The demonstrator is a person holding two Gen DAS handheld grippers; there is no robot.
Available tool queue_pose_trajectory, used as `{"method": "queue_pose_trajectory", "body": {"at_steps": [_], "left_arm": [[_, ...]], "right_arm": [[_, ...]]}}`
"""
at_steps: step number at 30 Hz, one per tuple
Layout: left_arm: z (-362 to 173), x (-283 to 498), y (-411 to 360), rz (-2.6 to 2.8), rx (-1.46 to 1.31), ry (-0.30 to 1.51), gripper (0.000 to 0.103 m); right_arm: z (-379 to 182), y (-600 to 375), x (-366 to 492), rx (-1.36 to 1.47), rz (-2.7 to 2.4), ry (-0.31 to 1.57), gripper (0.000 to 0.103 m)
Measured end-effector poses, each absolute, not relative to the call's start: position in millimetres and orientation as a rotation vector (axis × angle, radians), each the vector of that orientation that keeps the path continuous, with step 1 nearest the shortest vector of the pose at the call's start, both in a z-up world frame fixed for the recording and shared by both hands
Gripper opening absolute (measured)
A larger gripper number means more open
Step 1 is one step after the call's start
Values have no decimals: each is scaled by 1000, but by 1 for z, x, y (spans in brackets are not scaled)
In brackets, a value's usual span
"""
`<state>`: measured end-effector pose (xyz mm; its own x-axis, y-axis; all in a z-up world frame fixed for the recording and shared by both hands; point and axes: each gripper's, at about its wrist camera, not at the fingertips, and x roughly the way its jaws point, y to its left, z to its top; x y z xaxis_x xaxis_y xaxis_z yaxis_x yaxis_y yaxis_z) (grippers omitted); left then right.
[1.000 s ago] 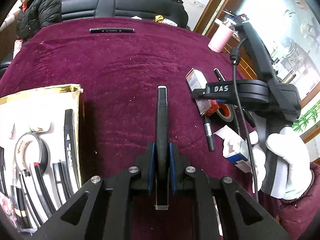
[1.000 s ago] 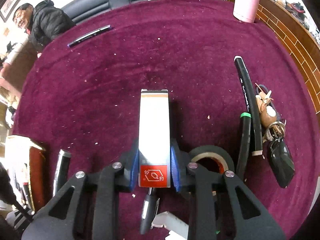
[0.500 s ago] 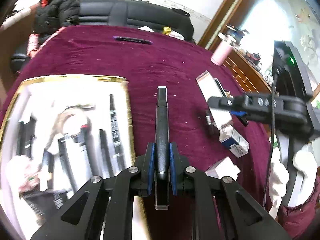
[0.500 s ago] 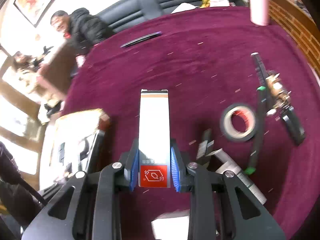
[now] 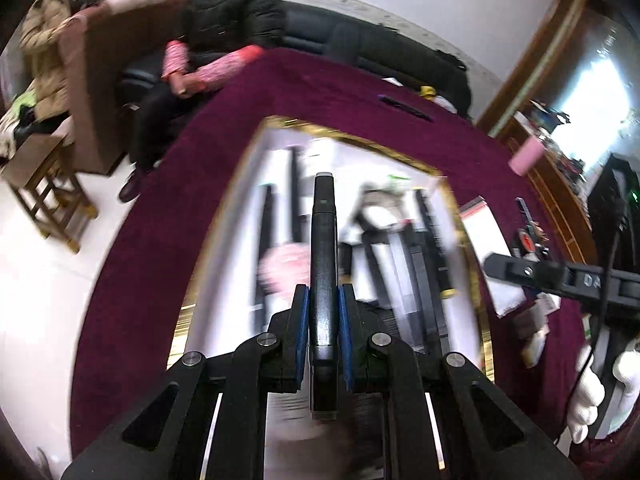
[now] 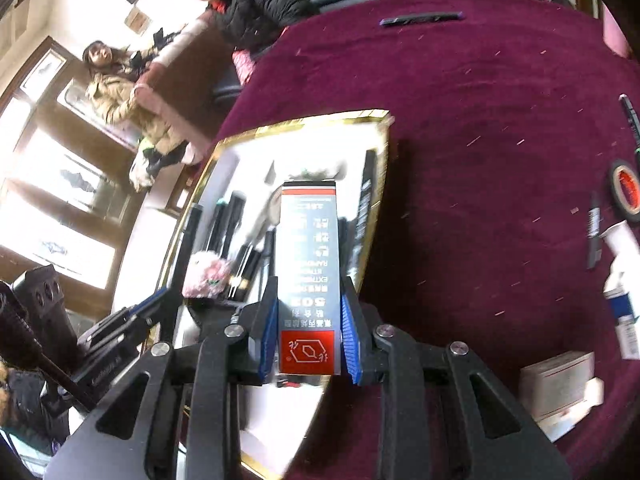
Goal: Organize objects
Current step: 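Lower the marker and white-and-orange box into the gold-rimmed box and open both grippers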
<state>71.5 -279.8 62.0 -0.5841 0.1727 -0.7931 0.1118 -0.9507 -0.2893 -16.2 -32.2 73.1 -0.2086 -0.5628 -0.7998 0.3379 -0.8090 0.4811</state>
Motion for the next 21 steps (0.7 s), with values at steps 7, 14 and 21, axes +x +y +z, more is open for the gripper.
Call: {"method": "queue_pose_trajectory", "body": {"at_steps": [7, 14, 21], "left_arm": [[35, 76, -317, 2713, -1489, -549, 12], [35, 78, -317, 2712, -1471, -516, 12], [36, 78, -317, 2708, -1462, -517, 19]], "right_arm": [[51, -56, -2, 1547, -2010, -248, 26], [39, -61, 16, 1571, -2024, -224, 26], [40, -63, 19, 1589, -2062, -174, 32]]}}
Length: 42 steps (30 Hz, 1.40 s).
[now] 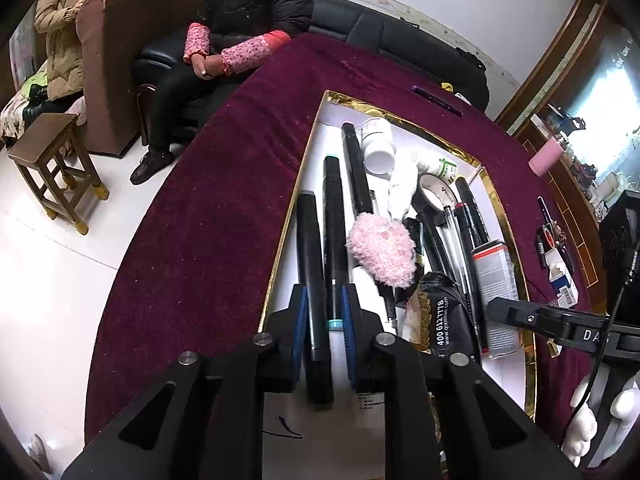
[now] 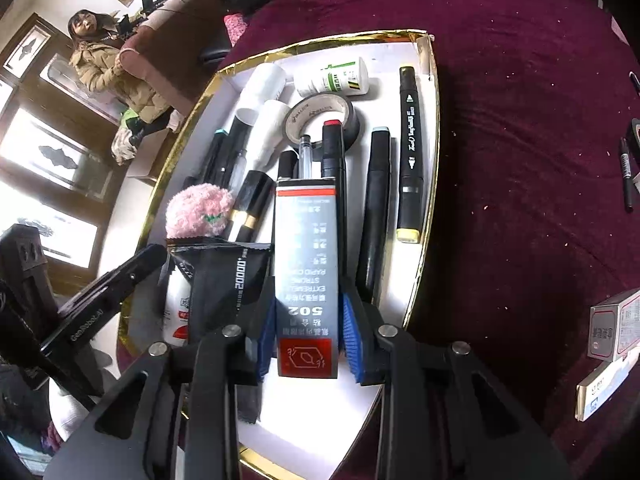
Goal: Organize objects
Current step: 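Lower the marker and white-and-orange box into the gold-rimmed box and open both grippers, then move both open grippers back over the small white boxes on the table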
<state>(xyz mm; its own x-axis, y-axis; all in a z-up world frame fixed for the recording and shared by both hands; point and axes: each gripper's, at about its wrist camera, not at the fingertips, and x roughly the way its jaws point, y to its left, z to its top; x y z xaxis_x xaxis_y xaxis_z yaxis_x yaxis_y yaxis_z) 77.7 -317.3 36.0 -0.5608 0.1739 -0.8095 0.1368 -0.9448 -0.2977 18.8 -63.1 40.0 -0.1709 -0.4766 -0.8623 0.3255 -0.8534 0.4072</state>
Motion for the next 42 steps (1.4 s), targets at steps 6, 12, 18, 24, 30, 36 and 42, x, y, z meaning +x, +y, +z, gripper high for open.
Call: {"method": "queue_pose_trajectory", "body": {"at_steps": [6, 12, 18, 24, 30, 36, 42], "left_arm": [[44, 81, -313, 2676, -1407, -572, 42], [61, 86, -311, 2673, -1325, -643, 49], [93, 95, -284, 2726, -1190, -548, 64], [130, 100, -240, 2630, -994, -539, 65], [138, 77, -152, 2467, -1024, -366, 65], [115, 49, -56, 2325, -1113, -138, 65], [76, 21, 10, 2262, -1233, -3, 65]], "right_arm": [[48, -63, 22, 1546, -2092, -149, 40], [57, -51, 26, 1500, -2085, -194, 42], [79, -14, 34, 1377, -2129, -260, 43], [92, 57, 42, 1273, -2230, -338, 53], [91, 152, 40, 1261, -2369, -455, 55], [80, 220, 42, 1291, -2442, -588, 56], [70, 252, 48, 1301, -2449, -646, 56]]}}
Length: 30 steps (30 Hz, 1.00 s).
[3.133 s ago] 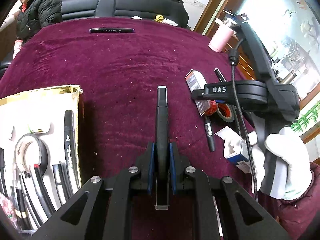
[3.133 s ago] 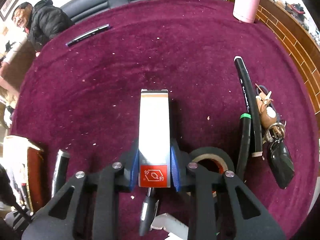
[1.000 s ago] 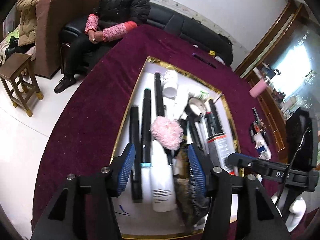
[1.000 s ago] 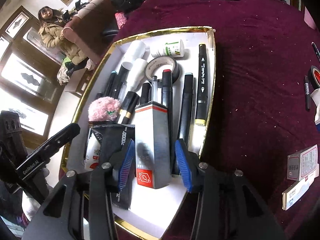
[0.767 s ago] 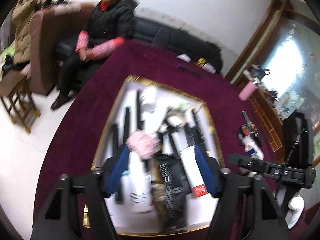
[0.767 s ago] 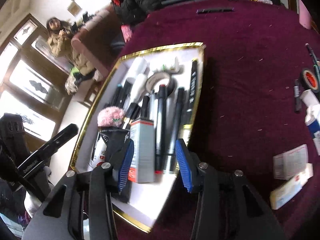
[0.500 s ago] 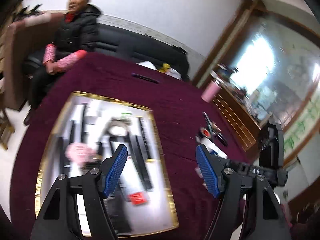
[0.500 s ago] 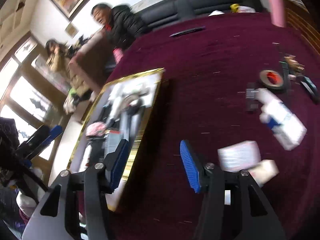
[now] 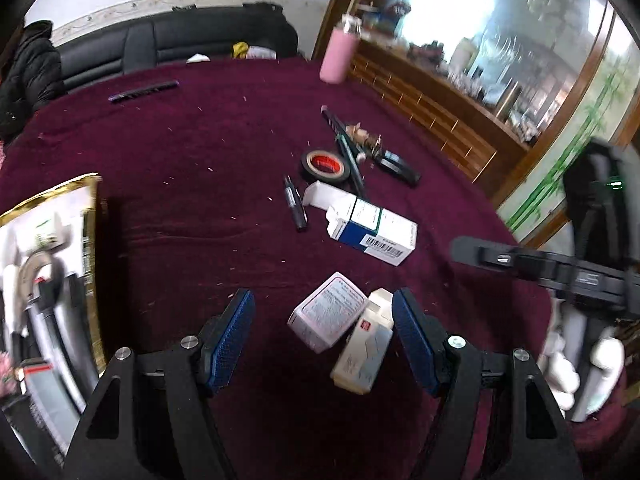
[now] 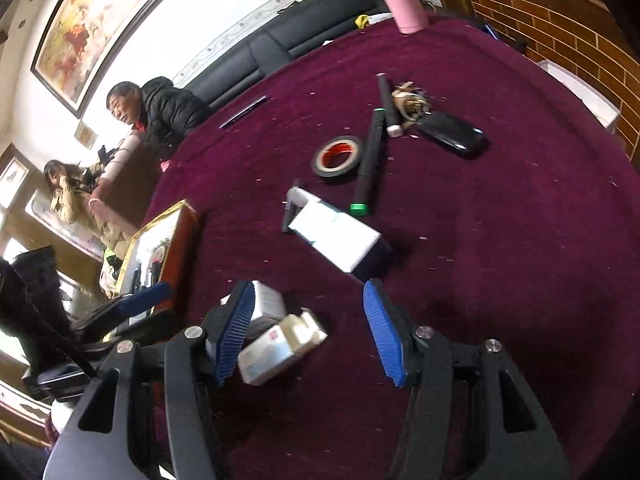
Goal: Organize objects
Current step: 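Move both open grippers back over the small white boxes on the table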
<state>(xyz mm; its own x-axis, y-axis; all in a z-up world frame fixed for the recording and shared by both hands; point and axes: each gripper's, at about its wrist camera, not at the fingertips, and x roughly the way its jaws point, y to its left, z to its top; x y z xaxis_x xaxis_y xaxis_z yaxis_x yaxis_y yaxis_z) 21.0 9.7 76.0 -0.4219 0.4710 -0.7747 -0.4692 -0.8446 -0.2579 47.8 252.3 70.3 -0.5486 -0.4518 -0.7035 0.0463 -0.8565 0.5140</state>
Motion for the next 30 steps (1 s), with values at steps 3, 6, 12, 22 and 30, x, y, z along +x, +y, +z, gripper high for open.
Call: {"method": "queue_pose_trajectory", "body": {"at_steps": [3, 6, 12, 22, 30], "left_arm": [[61, 12, 28, 2259, -1267, 79, 65], [48, 9, 42, 2261, -1281, 166, 65], [31, 8, 52, 2196, -1324, 189, 47], [47, 13, 44, 2209, -1269, 77, 47], [54, 17, 22, 2246, -1283, 15, 47]], "right_arm": [[66, 262, 49, 1304, -2445, -668, 56], [63, 269, 49, 1300, -2440, -676, 56], [56, 275, 43, 1308, -2423, -681, 56], [50, 262, 23, 1369, -2405, -563, 56], [48, 229, 38, 1395, -2295, -476, 60]]}}
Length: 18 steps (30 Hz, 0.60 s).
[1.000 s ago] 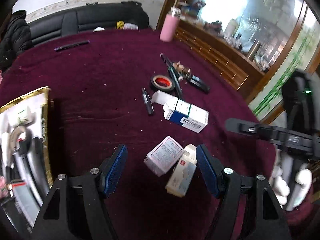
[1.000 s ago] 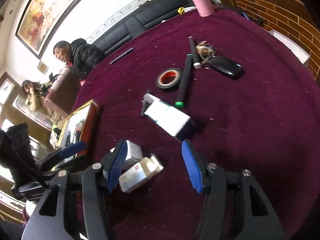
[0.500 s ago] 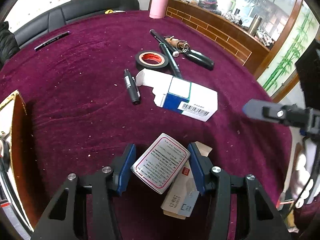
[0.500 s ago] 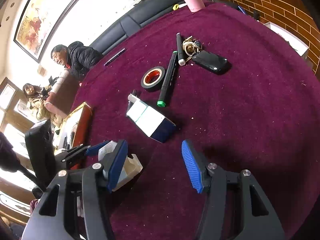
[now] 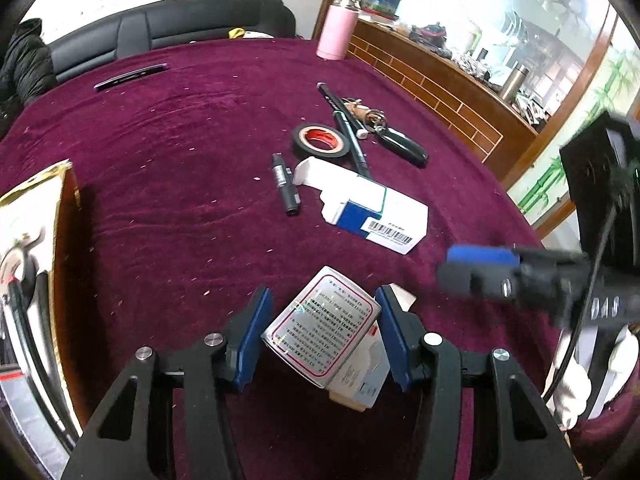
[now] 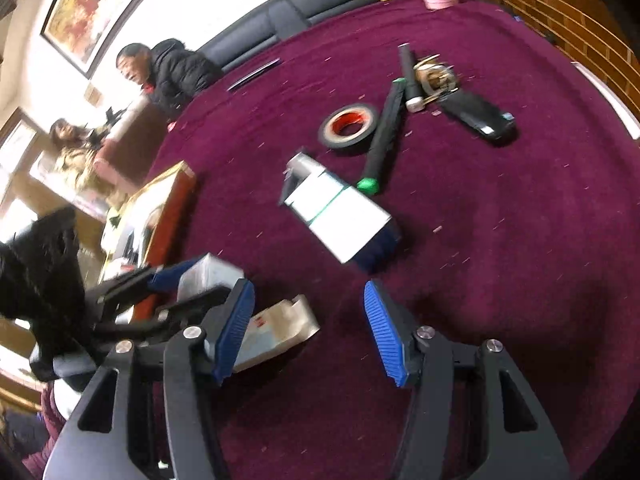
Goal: Organize objects
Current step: 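Move both open grippers back over the small white boxes on the table, then grasp a white label box with left gripper while right grasps a small white box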
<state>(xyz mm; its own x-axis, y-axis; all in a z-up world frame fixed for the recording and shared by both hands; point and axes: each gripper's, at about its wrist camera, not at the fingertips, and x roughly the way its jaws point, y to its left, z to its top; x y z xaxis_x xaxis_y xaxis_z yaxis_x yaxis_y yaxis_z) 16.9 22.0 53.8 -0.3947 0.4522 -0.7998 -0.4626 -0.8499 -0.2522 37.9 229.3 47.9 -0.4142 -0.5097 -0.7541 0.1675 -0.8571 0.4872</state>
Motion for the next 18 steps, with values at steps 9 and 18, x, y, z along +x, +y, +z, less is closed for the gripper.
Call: {"method": "queue_pose_trajectory", "body": {"at_steps": [9, 18], "left_arm": [[65, 26, -21, 2333, -1261, -89, 47], [74, 35, -50, 2382, -1227, -150, 47]], "right_arm": [[31, 183, 57, 1509, -2236, -480, 60], [27, 138, 39, 1625, -2401, -334, 62]]}}
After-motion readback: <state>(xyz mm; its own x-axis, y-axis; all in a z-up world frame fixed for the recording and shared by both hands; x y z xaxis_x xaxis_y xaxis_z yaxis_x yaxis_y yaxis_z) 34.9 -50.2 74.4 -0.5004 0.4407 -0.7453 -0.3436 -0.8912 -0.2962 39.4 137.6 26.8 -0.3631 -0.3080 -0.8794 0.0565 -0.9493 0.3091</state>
